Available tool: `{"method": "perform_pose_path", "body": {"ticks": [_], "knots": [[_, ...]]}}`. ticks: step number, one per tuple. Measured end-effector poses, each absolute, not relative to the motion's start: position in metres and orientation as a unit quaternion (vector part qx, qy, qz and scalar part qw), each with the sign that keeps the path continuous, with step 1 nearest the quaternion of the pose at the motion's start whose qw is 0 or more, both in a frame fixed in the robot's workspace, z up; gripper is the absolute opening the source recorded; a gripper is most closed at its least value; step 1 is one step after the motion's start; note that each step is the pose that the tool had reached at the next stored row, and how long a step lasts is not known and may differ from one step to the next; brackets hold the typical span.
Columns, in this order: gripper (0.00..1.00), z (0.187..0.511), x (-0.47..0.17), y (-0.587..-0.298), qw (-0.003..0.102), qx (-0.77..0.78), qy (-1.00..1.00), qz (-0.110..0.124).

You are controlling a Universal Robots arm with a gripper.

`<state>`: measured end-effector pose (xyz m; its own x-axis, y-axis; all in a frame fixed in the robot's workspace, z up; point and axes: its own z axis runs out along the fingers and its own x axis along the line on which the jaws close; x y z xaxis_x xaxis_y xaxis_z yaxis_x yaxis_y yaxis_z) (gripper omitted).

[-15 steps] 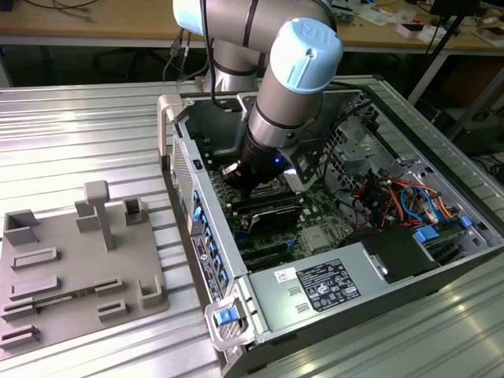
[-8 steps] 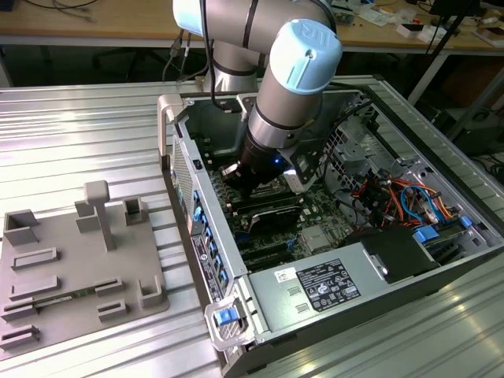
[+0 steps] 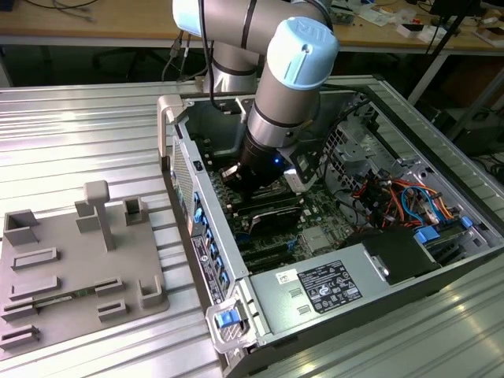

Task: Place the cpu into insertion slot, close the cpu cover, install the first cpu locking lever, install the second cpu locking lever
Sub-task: 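Install the second cpu locking lever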

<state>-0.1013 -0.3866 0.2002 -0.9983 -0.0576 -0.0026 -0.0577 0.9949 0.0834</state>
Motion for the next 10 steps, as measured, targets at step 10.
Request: {"method": "perform_pose_path", "body": {"ticks": [10], "knots": [[0.11,0.212,-0.101,-0.384,0.000,-0.029,0.999,0.042]]}}
